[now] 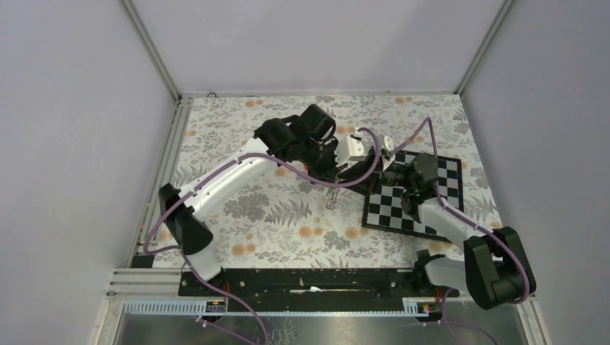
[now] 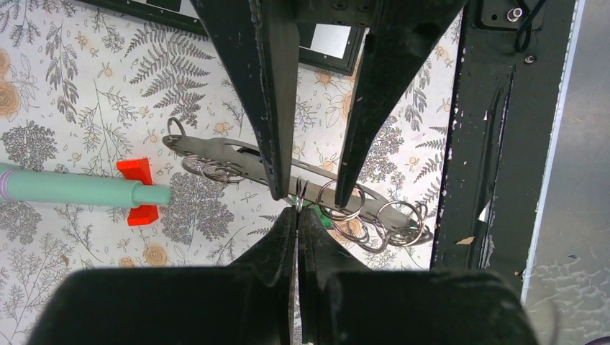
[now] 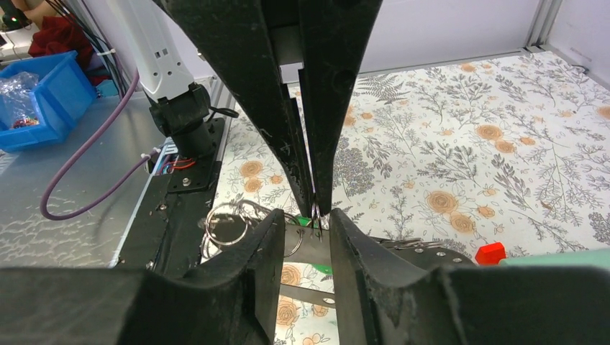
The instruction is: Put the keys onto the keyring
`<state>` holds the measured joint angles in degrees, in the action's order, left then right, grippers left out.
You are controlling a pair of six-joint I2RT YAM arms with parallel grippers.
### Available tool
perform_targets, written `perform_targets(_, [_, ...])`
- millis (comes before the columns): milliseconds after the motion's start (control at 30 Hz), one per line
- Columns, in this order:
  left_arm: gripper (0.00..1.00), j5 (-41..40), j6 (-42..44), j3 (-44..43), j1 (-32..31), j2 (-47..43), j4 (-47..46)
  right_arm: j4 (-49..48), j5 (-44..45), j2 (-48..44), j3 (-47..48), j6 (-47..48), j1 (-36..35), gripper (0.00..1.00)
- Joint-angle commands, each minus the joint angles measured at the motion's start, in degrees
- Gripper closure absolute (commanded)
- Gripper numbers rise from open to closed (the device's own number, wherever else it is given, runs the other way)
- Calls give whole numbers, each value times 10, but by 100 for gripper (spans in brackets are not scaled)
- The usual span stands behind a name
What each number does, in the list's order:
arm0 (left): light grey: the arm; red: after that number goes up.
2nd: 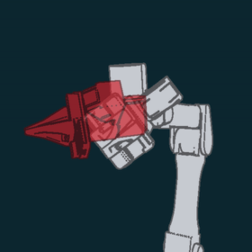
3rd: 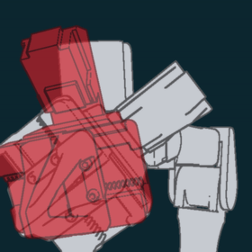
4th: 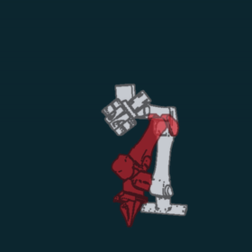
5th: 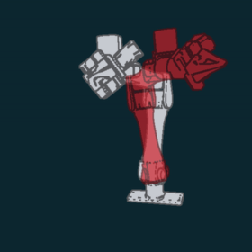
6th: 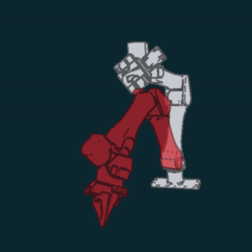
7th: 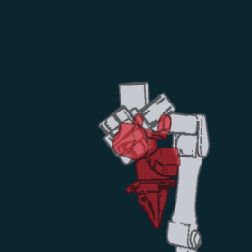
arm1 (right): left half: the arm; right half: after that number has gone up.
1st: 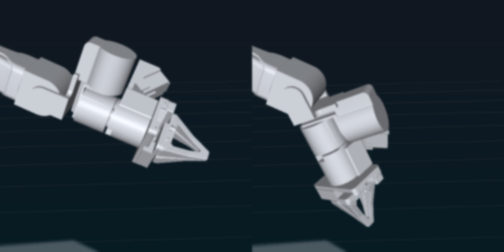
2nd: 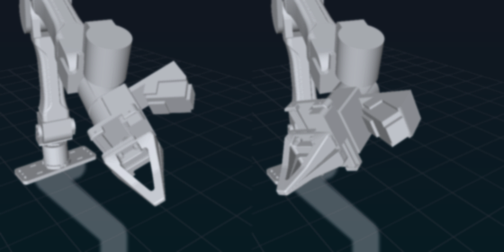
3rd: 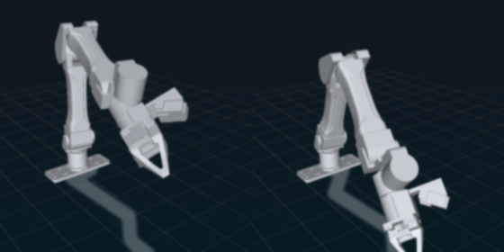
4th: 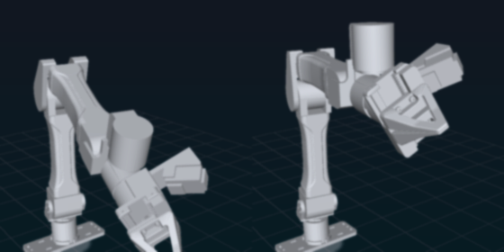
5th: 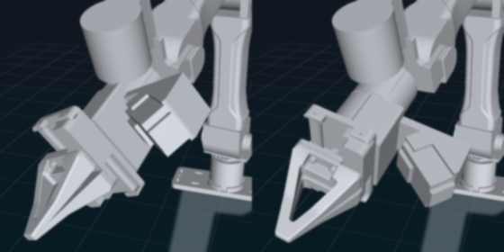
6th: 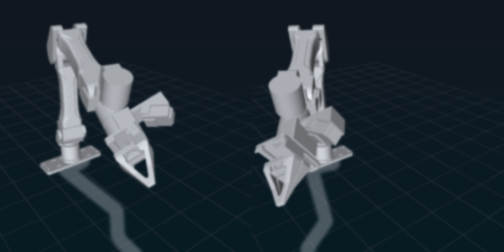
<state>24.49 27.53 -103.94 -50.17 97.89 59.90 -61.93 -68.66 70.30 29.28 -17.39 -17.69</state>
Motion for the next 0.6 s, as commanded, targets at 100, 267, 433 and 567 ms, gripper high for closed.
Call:
perform_targets(100, [100, -1, -2, -31, -7, 4, -13, -16, -9, 3, 15, -1, -8, 73])
perform_targets(267, [100, 4, -3, -31, -8, 3, -13, -5, -7, 5, 16, 5, -8, 87])
perform_targets(433, [100, 5, -3, -32, -8, -1, -14, 7, -7, 4, 18, 14, -8, 89])
perform_targets(567, [100, 5, -3, -32, -7, -3, -14, 15, -7, 3, 18, 20, -8, 87])
